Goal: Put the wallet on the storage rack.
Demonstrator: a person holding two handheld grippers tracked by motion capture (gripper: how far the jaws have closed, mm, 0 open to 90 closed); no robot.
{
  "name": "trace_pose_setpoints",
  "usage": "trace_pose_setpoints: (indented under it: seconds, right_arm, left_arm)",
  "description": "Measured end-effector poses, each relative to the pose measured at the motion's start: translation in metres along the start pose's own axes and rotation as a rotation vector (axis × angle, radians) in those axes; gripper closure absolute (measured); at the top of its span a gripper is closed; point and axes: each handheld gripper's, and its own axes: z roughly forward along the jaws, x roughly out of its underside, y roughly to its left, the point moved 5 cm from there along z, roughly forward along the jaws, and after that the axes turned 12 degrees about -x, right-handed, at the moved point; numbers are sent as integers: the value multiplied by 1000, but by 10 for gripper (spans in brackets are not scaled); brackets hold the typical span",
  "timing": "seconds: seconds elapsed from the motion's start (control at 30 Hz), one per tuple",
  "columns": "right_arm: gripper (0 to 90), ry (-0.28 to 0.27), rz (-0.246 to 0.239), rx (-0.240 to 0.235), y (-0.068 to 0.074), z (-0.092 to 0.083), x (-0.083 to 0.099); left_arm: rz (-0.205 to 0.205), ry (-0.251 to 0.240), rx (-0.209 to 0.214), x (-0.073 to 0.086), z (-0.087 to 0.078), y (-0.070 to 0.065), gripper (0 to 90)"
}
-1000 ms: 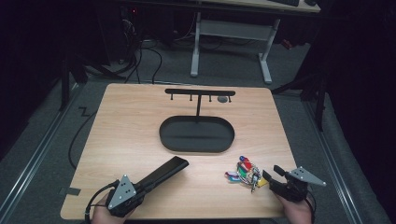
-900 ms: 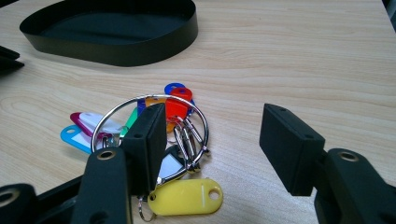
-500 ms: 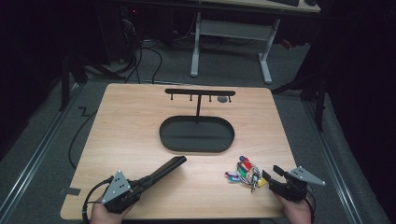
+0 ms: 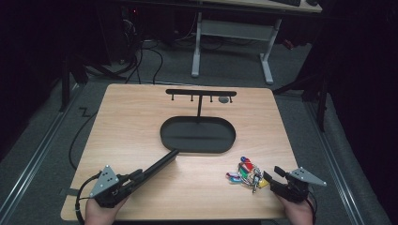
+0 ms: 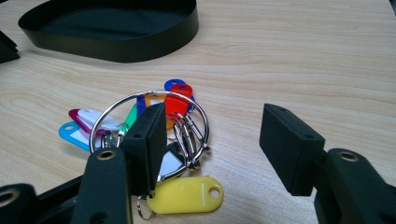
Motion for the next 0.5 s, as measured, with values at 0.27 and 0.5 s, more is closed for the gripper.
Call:
trace_pose_setpoints:
  seconds: [0.27,0.5]
  right_arm:
    - [418,0,-2,-2,1,0,0]
    - [418,6,1,-4,1,0,1]
  left_arm:
    - [-39,-18,3,2,2,10,817]
    - [-64,-38,-15,4,4,20,812]
